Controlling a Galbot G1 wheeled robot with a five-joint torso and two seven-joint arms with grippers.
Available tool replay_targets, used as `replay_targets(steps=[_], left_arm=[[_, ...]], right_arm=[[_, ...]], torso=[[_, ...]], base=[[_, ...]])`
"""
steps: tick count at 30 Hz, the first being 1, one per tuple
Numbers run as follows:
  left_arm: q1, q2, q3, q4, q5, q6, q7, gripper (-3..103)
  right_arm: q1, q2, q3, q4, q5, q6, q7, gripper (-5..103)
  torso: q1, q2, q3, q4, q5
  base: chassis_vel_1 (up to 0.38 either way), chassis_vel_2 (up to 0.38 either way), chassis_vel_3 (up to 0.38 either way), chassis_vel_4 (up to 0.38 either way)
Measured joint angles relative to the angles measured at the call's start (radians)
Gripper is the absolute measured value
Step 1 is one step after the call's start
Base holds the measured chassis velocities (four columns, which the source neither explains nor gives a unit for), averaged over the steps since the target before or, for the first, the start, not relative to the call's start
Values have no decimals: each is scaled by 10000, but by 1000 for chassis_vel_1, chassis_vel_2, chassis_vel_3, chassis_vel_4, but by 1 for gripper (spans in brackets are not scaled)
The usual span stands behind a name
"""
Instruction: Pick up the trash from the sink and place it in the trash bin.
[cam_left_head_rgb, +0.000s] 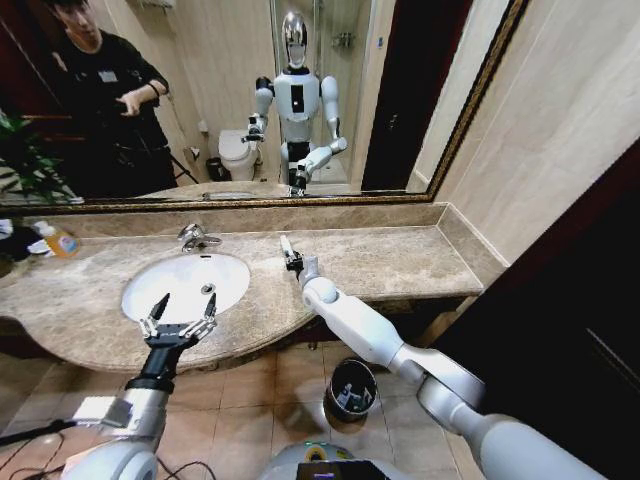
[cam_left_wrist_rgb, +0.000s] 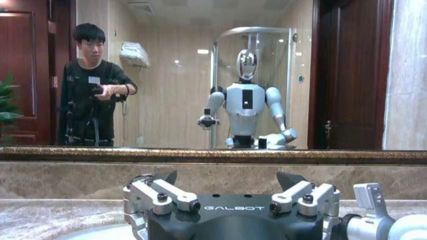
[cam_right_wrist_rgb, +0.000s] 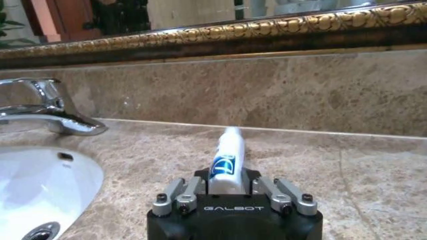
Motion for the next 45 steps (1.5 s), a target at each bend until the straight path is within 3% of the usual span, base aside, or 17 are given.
replay_targets(steps=[3, 6, 8, 11, 13, 14, 21, 28, 40, 42, 45], left_arm=[[0, 0, 0, 0, 0, 0, 0, 100], [0, 0, 0, 0, 0, 0, 0, 100], [0, 0, 0, 0, 0, 0, 0, 100], [0, 0, 0, 0, 0, 0, 0, 100], [0, 0, 0, 0, 0, 0, 0, 100], [0, 0, 0, 0, 0, 0, 0, 100], [0, 0, 0, 0, 0, 0, 0, 100], [0, 0, 0, 0, 0, 0, 0, 100], [0, 0, 0, 0, 0, 0, 0, 100], [0, 0, 0, 0, 0, 0, 0, 100], [0, 0, 0, 0, 0, 0, 0, 100]], right_arm=[[15, 5, -49, -30, -9, -2, -105, 33], [-9, -23, -127, -53, -84, -11, -293, 50], [-13, -20, -133, -83, -121, -10, -320, 50], [-11, 39, -133, -183, -218, 9, -396, 67], [-6, 59, -133, -215, -245, 14, -403, 67], [2, 84, -134, -249, -273, 21, -406, 74], [23, 288, -154, -367, -403, 94, -362, 70], [172, 693, -174, -635, -407, 88, 240, 66], [278, 897, -176, -1127, -625, 153, 275, 66], [273, 883, -187, -1135, -638, 173, 276, 63], [257, 858, -198, -1137, -640, 203, 311, 47]], torso=[[0, 0, 0, 1, 0], [0, 0, 0, 1, -1], [0, -1, 1, 1, 0], [0, 0, 1, 1, -1], [0, 0, 1, 1, 0], [0, 0, 0, 1, -1], [0, 0, 1, 1, -1], [0, 0, 1, 2, -1], [1, -1, 1, 1, -1], [1, -1, 1, 1, -1], [0, -1, 1, 1, 0]], base=[[0, 0, 0, 0], [0, 0, 0, 0], [0, 0, 0, 0], [0, 0, 0, 0], [0, 0, 0, 0], [0, 0, 0, 0], [0, 0, 0, 0], [0, 0, 0, 0], [0, 0, 0, 0], [0, 0, 0, 0], [0, 0, 0, 0]])
